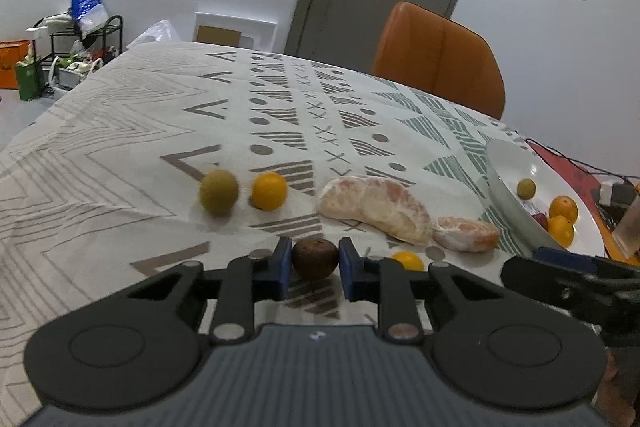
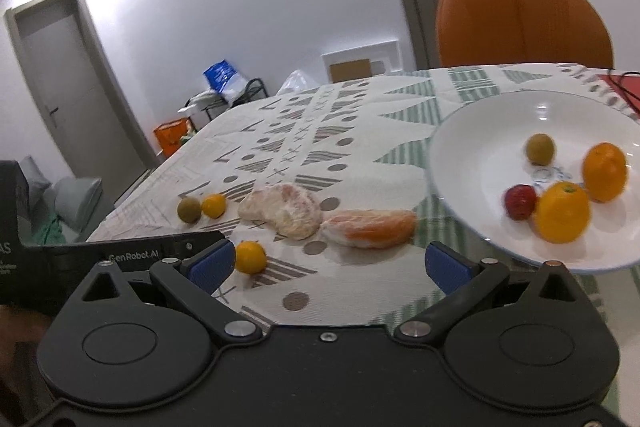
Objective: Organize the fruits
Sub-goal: 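Grasp another dark red plum with the left tool while the right tool grasps a tangerine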
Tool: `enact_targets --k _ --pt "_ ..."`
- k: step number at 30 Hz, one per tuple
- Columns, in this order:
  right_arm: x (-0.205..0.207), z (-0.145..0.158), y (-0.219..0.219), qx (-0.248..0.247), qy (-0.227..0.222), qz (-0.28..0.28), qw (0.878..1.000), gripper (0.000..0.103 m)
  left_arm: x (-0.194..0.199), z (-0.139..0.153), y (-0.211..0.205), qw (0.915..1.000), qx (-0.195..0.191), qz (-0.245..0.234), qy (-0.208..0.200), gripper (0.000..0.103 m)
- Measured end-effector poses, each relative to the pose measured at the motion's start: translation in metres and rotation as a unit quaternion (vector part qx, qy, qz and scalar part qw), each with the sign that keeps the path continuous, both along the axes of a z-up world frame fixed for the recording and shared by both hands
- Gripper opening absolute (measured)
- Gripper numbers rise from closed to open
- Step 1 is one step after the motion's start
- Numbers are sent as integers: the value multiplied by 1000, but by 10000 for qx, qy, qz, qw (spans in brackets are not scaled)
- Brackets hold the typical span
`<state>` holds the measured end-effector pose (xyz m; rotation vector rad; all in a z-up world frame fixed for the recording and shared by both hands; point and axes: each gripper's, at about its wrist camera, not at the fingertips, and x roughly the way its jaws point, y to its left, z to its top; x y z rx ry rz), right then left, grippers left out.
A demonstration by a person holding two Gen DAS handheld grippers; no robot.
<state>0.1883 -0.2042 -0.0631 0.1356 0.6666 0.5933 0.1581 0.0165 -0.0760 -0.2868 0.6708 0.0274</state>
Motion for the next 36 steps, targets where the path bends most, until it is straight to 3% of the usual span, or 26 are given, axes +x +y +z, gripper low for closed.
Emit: enact_targets --k 12,28,31,33,36 --pt "3 -7 33 -89 174 424 9989 83 -14 4 24 9996 -9 294 -11 23" --pt "4 -9 58 -184 130 639 9977 75 -29 7 39 9988 5 491 14 23" --pt "5 -10 64 -176 143 656 9976 58 -36 13 37 9989 47 455 -53 23" --pt "7 -12 66 -195 239 642 9975 22 -39 16 36 9991 25 422 -100 23" --pt "3 -10 66 -251 200 617 9976 22 -42 22 33 9991 5 352 -218 23"
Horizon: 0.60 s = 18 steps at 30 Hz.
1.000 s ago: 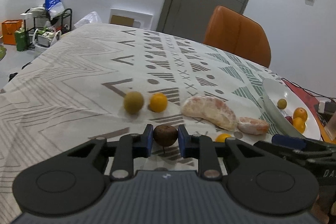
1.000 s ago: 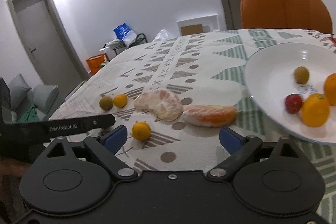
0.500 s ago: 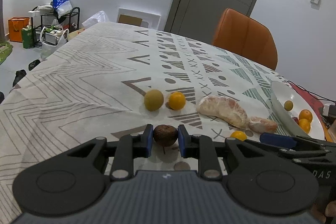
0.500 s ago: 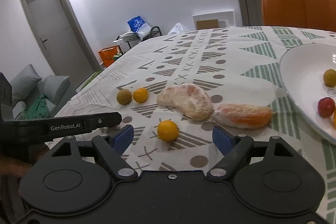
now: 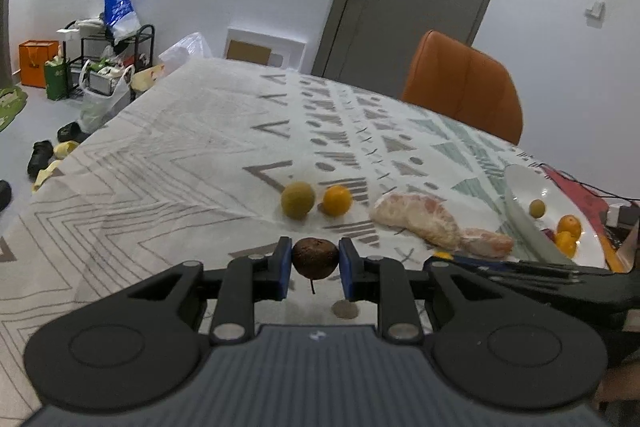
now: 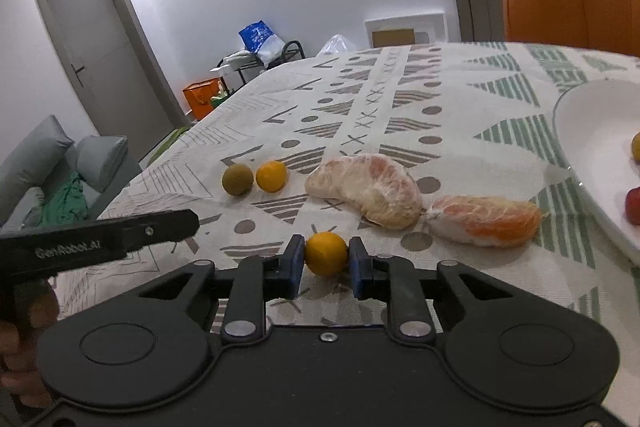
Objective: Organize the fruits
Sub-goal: 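Grasp another dark red plum with the left tool while the right tool grasps a tangerine, then carry the plum into the white bowl and open the left tool while the right tool releases its tangerine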
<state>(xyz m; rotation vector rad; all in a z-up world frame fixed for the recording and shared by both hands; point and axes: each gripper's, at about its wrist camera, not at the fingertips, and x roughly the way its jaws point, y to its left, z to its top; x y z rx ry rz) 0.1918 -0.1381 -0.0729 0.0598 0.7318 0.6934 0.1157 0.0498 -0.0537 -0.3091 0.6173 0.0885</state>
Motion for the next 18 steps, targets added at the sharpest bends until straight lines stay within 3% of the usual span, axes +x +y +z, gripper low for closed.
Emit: enact_targets --k 18 --pt "-11 14 -63 286 -290 -820 9958 22 32 2 -49 9974 35 -724 8 23"
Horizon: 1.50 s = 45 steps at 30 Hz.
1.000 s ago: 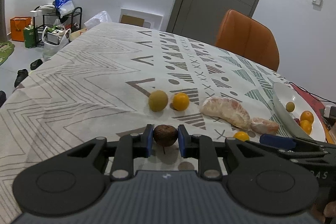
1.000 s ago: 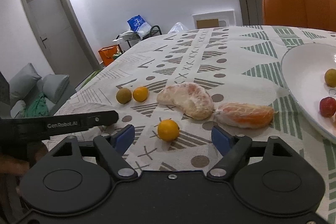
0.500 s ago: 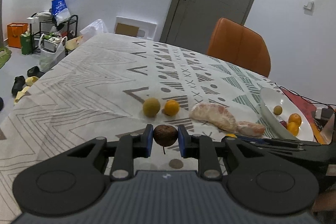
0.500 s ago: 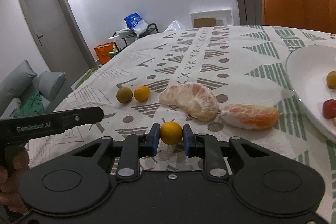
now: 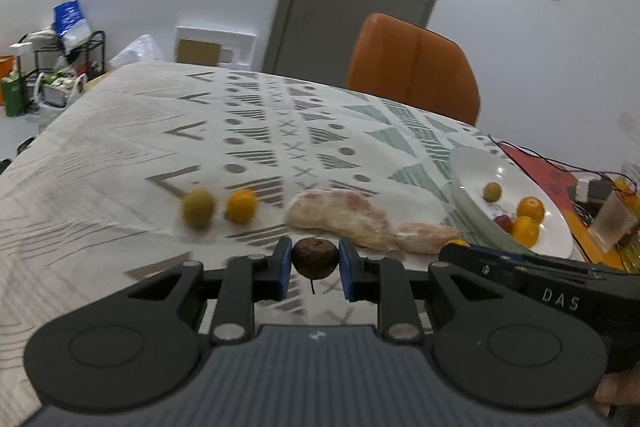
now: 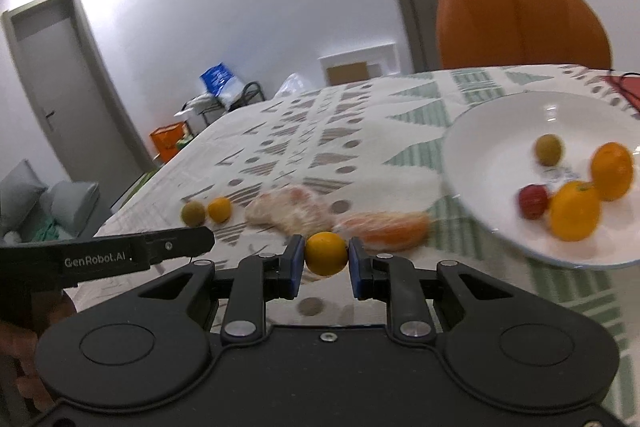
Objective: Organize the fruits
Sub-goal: 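Carry the plum into the white bowl and open the left tool while the right tool releases its tangerine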
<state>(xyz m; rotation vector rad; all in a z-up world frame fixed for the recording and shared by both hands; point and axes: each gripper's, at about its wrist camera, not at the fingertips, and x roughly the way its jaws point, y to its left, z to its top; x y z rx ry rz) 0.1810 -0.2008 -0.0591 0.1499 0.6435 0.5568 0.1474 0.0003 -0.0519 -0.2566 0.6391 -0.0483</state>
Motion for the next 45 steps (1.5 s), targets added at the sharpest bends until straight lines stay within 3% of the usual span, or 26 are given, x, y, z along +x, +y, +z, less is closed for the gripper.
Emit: enact_targets --k 11,25,40,43,45 --pt "0 11 -50 40 -257 -652 9975 22 25 12 -46 9982 -29 -581 -160 23" --pt "1 24 -99 -41 -621 -1351 9889 22 53 17 -88 9950 139 -946 -290 23" --pt "12 14 -127 -37 -575 -1653 9846 23 82 22 -119 9917 332 -1184 -377 23" --pt "14 8 -128 -64 -554 -1725 9834 41 87 19 -126 9911 371 -1239 -329 23" --pt "14 5 -129 -30 -532 -1677 9844 44 91 16 -130 9905 383 -1287 -297 23"
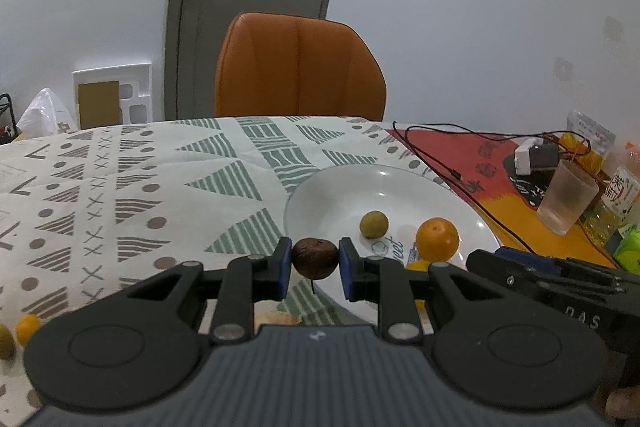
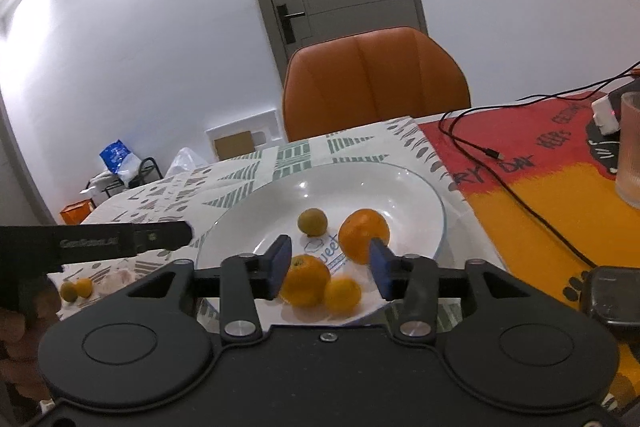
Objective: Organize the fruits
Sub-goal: 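Carry the plum into the white bowl and open the left tool while the right tool releases its tangerine, then withdraw both open tools from the bowl back toward the loose fruit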
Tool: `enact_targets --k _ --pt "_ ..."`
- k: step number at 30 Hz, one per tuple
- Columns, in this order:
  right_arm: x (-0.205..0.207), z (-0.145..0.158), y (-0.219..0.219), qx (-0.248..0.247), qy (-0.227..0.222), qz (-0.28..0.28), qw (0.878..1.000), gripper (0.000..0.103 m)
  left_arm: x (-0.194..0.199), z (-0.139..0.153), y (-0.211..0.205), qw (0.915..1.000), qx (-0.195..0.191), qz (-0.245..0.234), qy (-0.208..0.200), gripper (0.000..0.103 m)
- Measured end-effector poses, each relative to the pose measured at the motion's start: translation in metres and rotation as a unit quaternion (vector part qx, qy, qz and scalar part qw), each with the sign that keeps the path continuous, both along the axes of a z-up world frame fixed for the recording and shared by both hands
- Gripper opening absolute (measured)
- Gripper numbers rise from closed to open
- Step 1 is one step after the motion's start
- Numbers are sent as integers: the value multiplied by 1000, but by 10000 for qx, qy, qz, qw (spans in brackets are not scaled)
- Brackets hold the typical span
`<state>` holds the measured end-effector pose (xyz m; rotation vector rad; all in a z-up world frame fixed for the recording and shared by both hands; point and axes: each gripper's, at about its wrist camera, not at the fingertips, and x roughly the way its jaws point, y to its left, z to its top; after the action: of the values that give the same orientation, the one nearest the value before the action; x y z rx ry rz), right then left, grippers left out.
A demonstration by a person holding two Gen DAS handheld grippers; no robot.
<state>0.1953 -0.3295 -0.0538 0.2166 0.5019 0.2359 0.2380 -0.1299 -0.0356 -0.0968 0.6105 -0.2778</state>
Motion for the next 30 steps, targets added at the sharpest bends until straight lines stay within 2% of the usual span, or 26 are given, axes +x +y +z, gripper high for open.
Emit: enact_targets --k 7,10,12,15,19,24,30 --pt "-7 -4 -6 72 83 38 9999 53 6 -3 -11 10000 47 -42 35 25" --pt "-8 -4 -7 103 118 33 9999 53 5 -2 -11 9999 98 45 44 33" --pt "-8 -5 -5 104 129 47 9999 53 3 -2 -8 9999 93 94 95 46" --pt "-9 -4 -2 116 134 95 9998 55 -2 -2 -1 9997 107 207 96 55" --pt "-14 -2 2 96 98 72 9999 61 -8 0 9 9991 185 355 149 61" --pt "-20 0 8 117 49 90 9999 66 -23 6 26 9975 342 612 32 81" --pt "-24 4 21 145 -10 205 9997 74 -40 11 48 9953 498 835 -51 84"
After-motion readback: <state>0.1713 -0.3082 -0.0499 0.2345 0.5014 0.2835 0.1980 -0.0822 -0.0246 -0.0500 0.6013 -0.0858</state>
